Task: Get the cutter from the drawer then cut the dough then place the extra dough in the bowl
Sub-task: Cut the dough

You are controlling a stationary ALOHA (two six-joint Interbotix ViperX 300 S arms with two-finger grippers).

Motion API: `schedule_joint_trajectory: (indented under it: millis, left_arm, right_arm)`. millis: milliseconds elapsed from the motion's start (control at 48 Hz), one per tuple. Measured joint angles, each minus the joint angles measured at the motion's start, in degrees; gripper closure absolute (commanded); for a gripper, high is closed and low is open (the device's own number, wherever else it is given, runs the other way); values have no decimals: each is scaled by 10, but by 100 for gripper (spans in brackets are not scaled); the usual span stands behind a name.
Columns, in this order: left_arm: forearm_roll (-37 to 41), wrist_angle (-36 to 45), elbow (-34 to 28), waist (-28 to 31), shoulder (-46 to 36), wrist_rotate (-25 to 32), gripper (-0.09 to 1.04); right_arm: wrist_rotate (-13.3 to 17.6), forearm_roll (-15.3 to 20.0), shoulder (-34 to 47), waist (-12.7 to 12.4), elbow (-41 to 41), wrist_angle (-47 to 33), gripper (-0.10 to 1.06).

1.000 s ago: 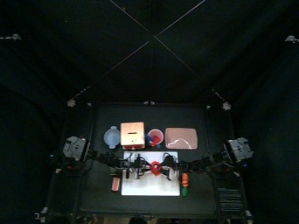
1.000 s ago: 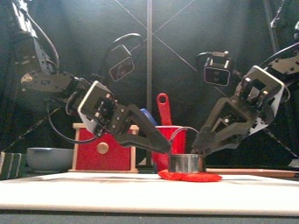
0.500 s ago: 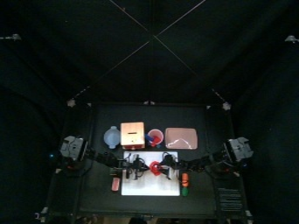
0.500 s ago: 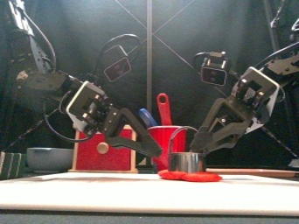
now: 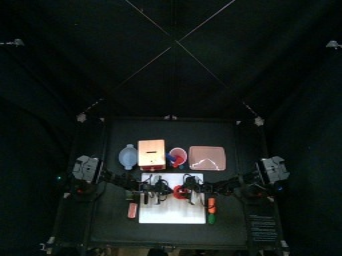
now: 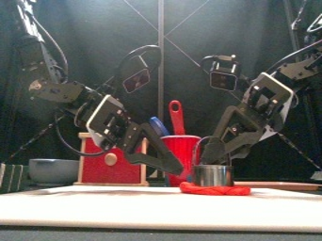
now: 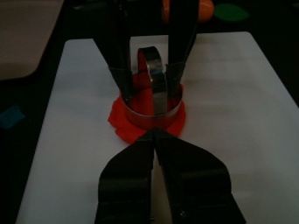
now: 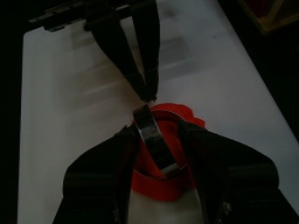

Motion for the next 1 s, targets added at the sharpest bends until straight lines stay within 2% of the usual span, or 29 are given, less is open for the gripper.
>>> schedule_joint_trajectory:
  millis: [729,1000]
  left_arm:
    - [3,35,-25,7,22,-1,46]
    - [3,36,-25,7,22,-1,46]
  right_arm:
    - [0,-26,0,-4,-1,16,19]
    - [0,-40,-18,-13,-1,25,20]
